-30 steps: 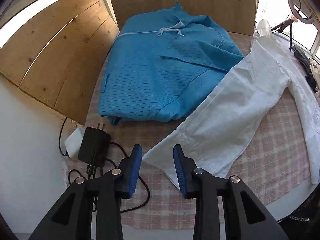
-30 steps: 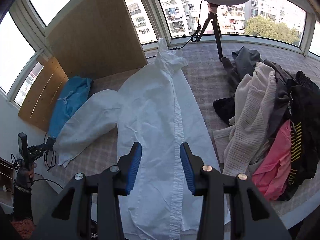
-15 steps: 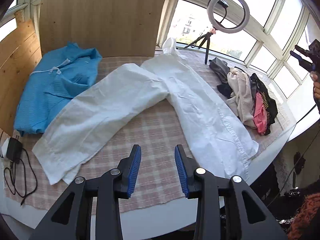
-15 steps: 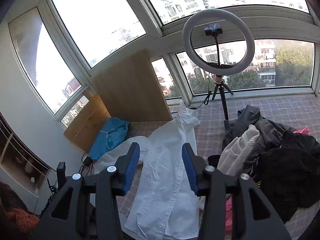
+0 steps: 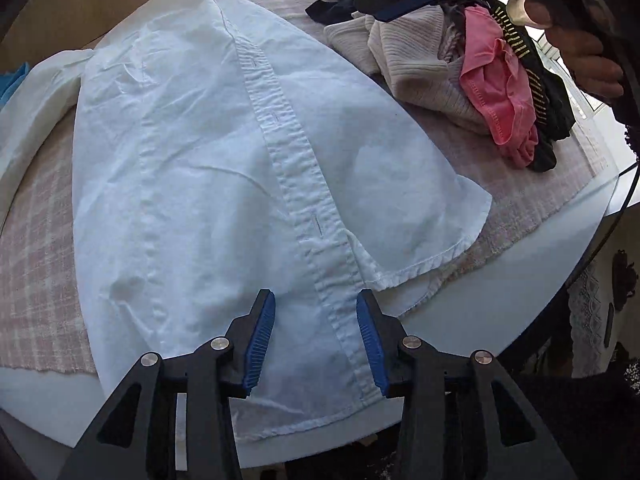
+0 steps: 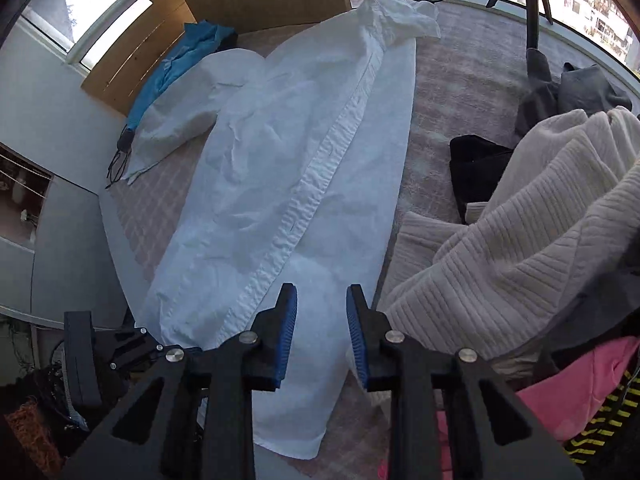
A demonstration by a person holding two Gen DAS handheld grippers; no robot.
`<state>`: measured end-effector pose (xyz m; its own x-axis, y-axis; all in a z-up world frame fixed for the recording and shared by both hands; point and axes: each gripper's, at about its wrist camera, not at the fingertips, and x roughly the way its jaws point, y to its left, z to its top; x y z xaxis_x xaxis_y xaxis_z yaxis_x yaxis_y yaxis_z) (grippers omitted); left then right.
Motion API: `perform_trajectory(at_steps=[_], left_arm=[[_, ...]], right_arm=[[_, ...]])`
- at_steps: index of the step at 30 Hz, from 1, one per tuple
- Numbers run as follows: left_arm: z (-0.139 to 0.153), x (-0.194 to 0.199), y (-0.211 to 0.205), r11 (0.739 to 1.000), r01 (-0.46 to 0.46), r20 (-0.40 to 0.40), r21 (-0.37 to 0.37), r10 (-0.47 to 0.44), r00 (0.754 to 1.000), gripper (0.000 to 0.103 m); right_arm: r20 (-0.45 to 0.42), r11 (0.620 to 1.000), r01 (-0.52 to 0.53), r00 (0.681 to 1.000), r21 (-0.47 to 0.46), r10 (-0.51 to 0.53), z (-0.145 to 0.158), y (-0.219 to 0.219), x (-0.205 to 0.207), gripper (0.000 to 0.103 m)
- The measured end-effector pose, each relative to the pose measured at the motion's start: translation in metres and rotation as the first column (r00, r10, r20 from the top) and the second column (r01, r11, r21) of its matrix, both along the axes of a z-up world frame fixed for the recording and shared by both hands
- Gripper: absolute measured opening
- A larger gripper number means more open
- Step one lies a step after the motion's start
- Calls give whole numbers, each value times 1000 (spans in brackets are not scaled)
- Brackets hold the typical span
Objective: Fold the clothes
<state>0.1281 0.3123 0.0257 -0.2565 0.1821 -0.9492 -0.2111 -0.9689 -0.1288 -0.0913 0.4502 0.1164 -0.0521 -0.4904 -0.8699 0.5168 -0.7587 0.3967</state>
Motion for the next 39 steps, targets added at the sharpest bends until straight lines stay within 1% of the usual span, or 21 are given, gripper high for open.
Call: perform_trajectory(at_steps=[2,4,5,6,7,8,9,10,14,17,19,21,23,25,26,28,29,30,32,35,39], left_arm=[[1,2,3,1000,-5,-18,-7,5,1000,46],[2,4,0,1000,-11,-23,-8,10,1000,37],[3,4,-3,1000,-19,-17,7,19,1000,18],[3,3,-10,998,-39,3,39,39,999,6],[3,0,-18,994,-70,26,80,68,997,6],[4,-2,-26,987,-101,43,123,97,994,5],[7,-3,-34,979,-128,52,157,121,991,4],[11,-3,-40,971,-151,52,184,143,988,4],[42,1,-58,939,-198,17,282,201,979,4],[59,-1,-69,915,-216,-3,340,230,973,4],[60,-2,-69,912,-209,-4,353,225,974,5],[56,0,-72,909,-215,23,357,221,975,7],[47,0,-68,912,-216,53,348,211,976,7],[40,2,-64,916,-215,73,339,202,977,6],[37,3,-63,916,-217,77,337,203,976,5],[39,5,-67,903,-230,84,362,214,973,5],[40,6,-69,894,-237,89,379,220,971,4],[42,8,-72,886,-242,91,396,225,970,4],[49,13,-78,870,-241,95,430,222,970,4],[59,16,-84,871,-237,93,430,219,971,4],[73,18,-92,872,-236,86,429,220,972,4]], right_arm=[[11,999,30,999,-38,-30,3,3,-22,36],[21,997,44,999,-68,-43,7,-2,-46,39],[20,996,44,999,-80,-42,8,-7,-58,39],[16,995,44,999,-91,-43,9,-14,-71,39],[16,994,48,999,-98,-47,7,-22,-85,41],[17,994,51,999,-101,-49,3,-31,-99,45],[18,993,53,999,-104,-51,0,-41,-113,48],[20,993,55,998,-107,-54,-4,-50,-127,48],[9,994,69,998,-87,-68,-27,-89,-180,48],[45,990,107,994,-92,-103,-43,-103,-211,48],[83,986,123,990,-116,-114,-53,-108,-224,48],[121,980,141,985,-139,-124,-62,-113,-238,48],[116,980,130,987,-151,-113,-66,-119,-241,47],[83,984,90,994,-156,-77,-62,-125,-236,31],[69,985,77,995,-152,-67,-60,-128,-234,19],[52,985,74,996,-155,-67,-54,-129,-233,18],[43,984,73,997,-161,-67,-50,-129,-233,16],[30,983,66,998,-171,-62,-45,-128,-232,9],[12,981,60,998,-186,-59,-34,-127,-231,8],[-7,980,50,999,-193,-52,-21,-131,-228,6],[-79,985,21,996,-173,-35,-1,-137,-222,3]])
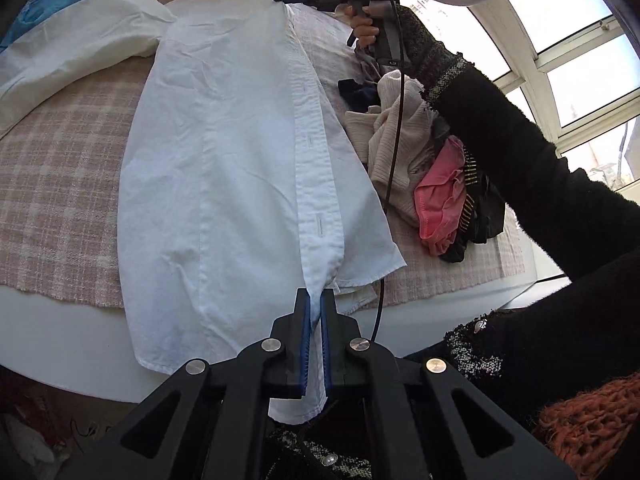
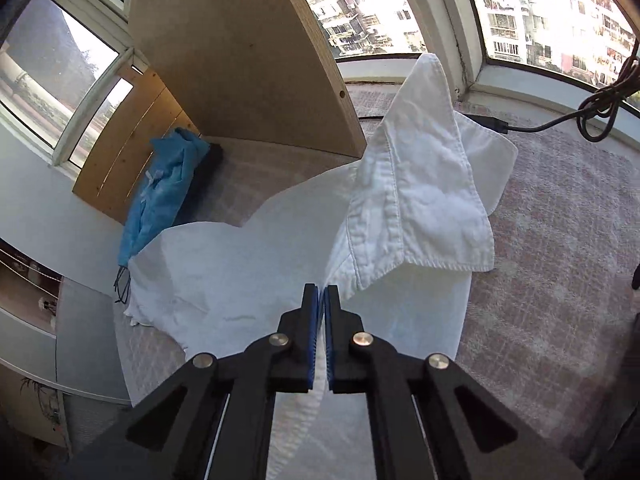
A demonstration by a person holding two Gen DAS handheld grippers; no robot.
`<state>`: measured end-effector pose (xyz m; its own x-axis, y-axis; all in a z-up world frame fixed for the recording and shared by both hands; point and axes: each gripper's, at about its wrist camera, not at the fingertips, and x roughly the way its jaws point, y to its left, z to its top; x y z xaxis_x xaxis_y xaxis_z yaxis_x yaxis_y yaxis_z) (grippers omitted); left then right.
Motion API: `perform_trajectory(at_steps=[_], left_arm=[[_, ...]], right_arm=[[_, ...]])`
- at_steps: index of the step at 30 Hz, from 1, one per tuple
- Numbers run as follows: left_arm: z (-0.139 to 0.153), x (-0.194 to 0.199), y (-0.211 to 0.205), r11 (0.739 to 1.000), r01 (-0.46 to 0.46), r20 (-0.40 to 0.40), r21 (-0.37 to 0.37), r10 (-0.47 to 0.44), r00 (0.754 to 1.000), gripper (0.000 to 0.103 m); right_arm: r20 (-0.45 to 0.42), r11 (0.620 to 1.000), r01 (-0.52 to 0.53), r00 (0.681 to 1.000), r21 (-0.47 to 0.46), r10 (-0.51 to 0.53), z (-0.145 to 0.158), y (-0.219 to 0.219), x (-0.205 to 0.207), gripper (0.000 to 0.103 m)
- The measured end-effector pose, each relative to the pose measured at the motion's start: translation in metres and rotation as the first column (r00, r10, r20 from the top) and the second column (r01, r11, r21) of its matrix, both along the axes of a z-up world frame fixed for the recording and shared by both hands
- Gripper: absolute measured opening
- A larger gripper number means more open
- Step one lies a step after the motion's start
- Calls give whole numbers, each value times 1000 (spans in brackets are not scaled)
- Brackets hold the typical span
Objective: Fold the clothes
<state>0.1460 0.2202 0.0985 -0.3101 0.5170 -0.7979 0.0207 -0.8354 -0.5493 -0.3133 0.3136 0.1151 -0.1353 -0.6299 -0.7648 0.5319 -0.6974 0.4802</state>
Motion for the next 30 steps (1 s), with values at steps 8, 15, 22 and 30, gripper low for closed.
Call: perform_trajectory(at_steps=[8,15,22,30], left_arm=[[2,-50,52,993,107,-100,49,-102,990,4],[-33,-75,95,972,225,-66,66,-221,973,4],[-33,-57,68,984,174,-10,46,-173,985,4],[-28,-61,65,980,185,-24,70,-184,983,4]], right_arm=[[-126,991,42,992,128,-25,42,10,-30,3],[-25,986,83,996,146,-80,10,28,-63,5],[190,999,27,981,18,-29,-37,26,-57,32],[120,985,-94,990,143,77,-56,-8,-31,2]])
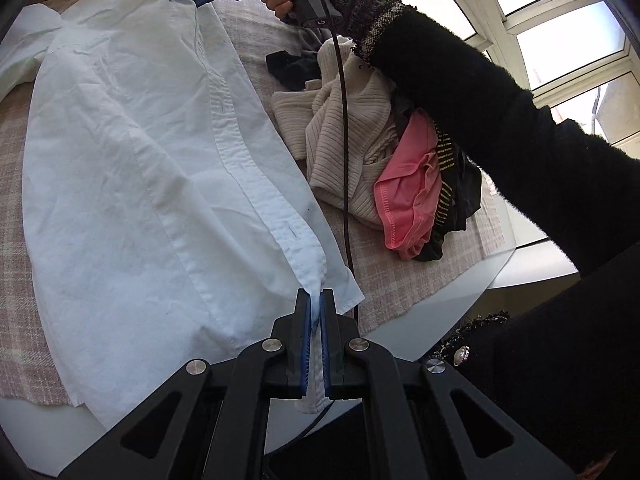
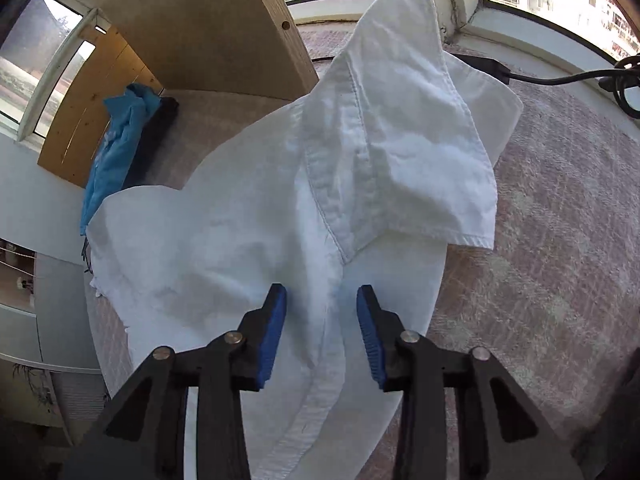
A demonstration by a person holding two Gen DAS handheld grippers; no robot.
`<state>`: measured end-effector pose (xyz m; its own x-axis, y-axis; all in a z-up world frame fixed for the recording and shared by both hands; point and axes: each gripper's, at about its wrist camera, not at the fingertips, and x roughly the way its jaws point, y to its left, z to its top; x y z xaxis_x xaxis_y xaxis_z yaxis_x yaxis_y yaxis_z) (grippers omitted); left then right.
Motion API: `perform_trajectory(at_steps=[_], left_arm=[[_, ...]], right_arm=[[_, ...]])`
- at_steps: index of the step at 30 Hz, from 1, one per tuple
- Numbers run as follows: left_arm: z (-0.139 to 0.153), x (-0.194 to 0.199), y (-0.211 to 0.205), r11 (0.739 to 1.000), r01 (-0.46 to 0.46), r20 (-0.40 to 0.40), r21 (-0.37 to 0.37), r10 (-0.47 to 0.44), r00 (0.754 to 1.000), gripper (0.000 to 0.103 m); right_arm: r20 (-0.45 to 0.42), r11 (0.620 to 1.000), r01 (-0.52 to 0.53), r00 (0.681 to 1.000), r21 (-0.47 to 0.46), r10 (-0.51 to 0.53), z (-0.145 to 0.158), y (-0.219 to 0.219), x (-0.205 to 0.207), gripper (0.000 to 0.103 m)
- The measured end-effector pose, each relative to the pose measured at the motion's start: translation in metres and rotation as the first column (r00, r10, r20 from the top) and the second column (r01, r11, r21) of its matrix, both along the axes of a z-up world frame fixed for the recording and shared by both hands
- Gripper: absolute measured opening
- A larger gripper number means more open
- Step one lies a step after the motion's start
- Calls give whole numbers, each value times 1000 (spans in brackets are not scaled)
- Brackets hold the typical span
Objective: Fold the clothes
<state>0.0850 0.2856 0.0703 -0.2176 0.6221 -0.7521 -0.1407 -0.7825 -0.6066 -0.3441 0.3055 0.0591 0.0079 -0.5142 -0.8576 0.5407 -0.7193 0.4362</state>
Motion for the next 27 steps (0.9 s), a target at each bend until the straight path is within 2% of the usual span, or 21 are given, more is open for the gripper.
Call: perform_trajectory(at_steps=[3,5,7,9,12,14,16,18,20,22,24,27], left_arm=[[13,-2,2,998,12,-29,62,-10,1000,4],[22,-5,9,997,40,-68,71,-35,997,4],[21,-12,18,996,68,-92,54,-63,994,4],[8,-21,28,996,94,-93,10,-93,991,4],[-21,-36,41,993,115,-67,-33,-117,991,4],[-40,-43,48,991,132,-37,-34,-133,990,4],[-53,-46,50,991,130,-3,-39,-130,991,3],[-59,-47,50,992,123,19,-32,-123,992,5],[-45,-40,42,995,101,3,-6,-101,995,6],[-26,-30,28,997,73,-34,-4,-73,997,11],[-9,-20,13,999,40,-66,-6,-40,997,12],[7,-10,-17,999,-32,-90,-39,28,996,12]], right_arm=[[-91,1000,-2,996,4,3,30,-3,5,2],[-164,999,-9,986,36,15,55,-6,3,1],[-249,994,-17,968,105,43,74,-15,-2,1],[-279,986,-22,958,163,68,73,-26,-5,1],[-322,942,-8,939,335,123,42,-47,-6,2],[-304,926,8,946,377,116,22,-48,-12,3],[-268,937,37,961,346,61,16,-35,-21,4],[-234,967,104,971,232,-48,28,-10,-29,10],[-212,976,172,967,132,-141,43,17,-34,16],[-203,981,163,969,101,-140,50,35,-29,16],[-155,988,129,981,80,-116,47,47,-23,16],[-161,983,164,976,88,-149,37,62,-22,16]])
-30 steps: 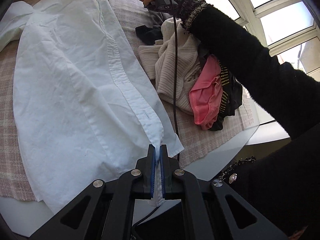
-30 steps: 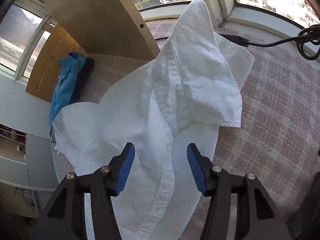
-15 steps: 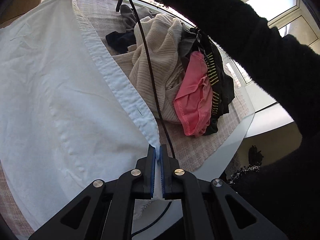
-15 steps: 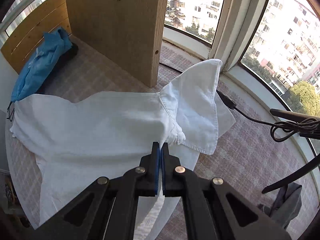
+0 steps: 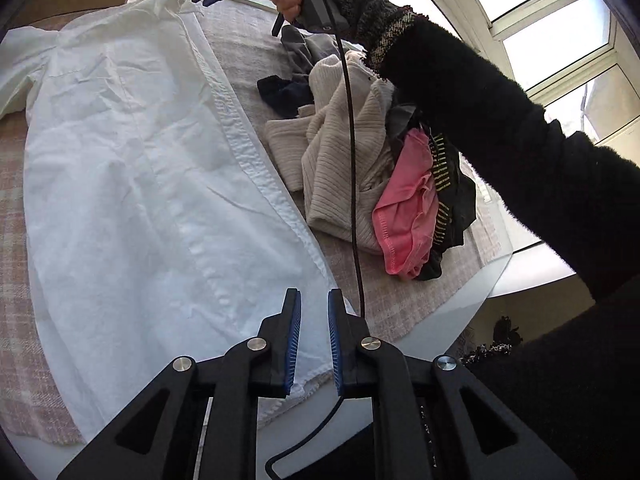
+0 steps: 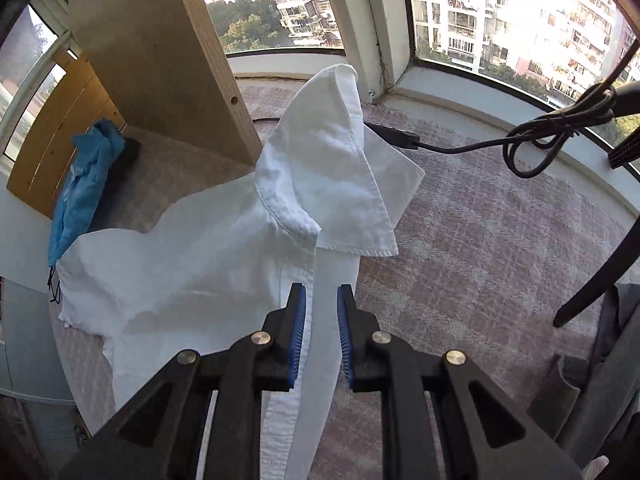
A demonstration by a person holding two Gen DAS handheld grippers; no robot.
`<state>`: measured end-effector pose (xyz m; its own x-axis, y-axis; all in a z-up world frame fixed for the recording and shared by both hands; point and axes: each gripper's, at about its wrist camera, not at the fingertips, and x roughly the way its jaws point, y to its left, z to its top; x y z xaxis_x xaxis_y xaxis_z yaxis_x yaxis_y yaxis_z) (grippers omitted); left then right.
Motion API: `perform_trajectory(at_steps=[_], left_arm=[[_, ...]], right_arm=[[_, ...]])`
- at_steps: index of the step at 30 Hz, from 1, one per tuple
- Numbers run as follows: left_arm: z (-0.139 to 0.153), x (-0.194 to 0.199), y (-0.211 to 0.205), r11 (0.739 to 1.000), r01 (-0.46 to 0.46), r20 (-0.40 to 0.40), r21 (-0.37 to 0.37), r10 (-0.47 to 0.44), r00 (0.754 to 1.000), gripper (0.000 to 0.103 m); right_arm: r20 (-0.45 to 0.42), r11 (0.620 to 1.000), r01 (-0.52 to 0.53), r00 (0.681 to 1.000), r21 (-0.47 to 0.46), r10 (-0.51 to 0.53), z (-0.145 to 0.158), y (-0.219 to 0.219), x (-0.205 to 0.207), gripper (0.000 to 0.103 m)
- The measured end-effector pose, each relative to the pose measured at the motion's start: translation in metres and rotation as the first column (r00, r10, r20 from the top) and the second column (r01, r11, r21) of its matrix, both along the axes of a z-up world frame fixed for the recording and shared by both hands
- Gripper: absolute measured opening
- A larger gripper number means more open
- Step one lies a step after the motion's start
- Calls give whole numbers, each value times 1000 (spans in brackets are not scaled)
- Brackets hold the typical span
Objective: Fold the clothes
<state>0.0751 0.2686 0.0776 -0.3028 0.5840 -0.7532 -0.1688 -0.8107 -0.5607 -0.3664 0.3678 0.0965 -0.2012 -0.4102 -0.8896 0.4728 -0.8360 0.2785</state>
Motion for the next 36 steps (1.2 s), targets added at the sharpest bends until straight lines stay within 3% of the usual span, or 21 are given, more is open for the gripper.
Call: perform_trajectory(at_steps=[2,4,6,10,11,12,14,16,17,23,29,30,32,34,36], left_arm=[[3,3,-17,999,-45,2,-30,45,999,12],[2,4,-30,996,-75,14,-41,76,997,12],[-3,5,-36,993,-94,25,-73,96,995,12],[-13,8,-44,989,-116,46,-97,121,992,12],[-14,10,-46,987,-120,49,-103,126,991,12],[-15,11,-48,986,-125,53,-110,131,990,12],[-16,15,-53,983,-135,58,-126,144,988,12],[-15,20,-61,977,-153,60,-148,163,985,12],[-15,23,-66,974,-163,60,-157,174,983,12],[-18,45,-108,945,-256,79,-202,276,958,12],[-33,54,-113,959,-226,100,-173,245,964,18],[-34,54,-111,963,-213,97,-167,231,968,18],[-33,57,-107,970,-182,86,-158,198,976,18],[-28,64,-104,977,-139,60,-163,150,987,18],[-26,71,-102,978,-100,43,-184,109,993,23]], right_arm=[[39,997,20,999,-75,-17,-10,0,-2,17],[83,991,38,996,-131,-27,-18,0,-9,30],[69,989,44,997,-138,-35,-22,-4,-14,45],[72,983,7,997,-182,7,-30,-14,-16,46],[80,978,-11,996,-208,28,-31,-17,-14,36],[65,977,-33,997,-212,47,-29,-19,-9,5],[-4,990,-73,997,-123,73,-21,-26,-1,6],[-81,997,-50,995,57,54,-24,-32,1,6],[-69,996,-49,996,80,54,-26,-31,1,7],[-31,999,-39,999,-32,38,23,-5,39,15],[16,970,-135,990,-200,141,100,45,155,29],[24,965,-146,988,-218,155,111,54,177,35],[39,965,-151,986,-216,163,128,78,229,36],[38,973,-138,988,-184,148,133,97,283,36],[71,984,-87,993,-155,98,110,108,323,36]])
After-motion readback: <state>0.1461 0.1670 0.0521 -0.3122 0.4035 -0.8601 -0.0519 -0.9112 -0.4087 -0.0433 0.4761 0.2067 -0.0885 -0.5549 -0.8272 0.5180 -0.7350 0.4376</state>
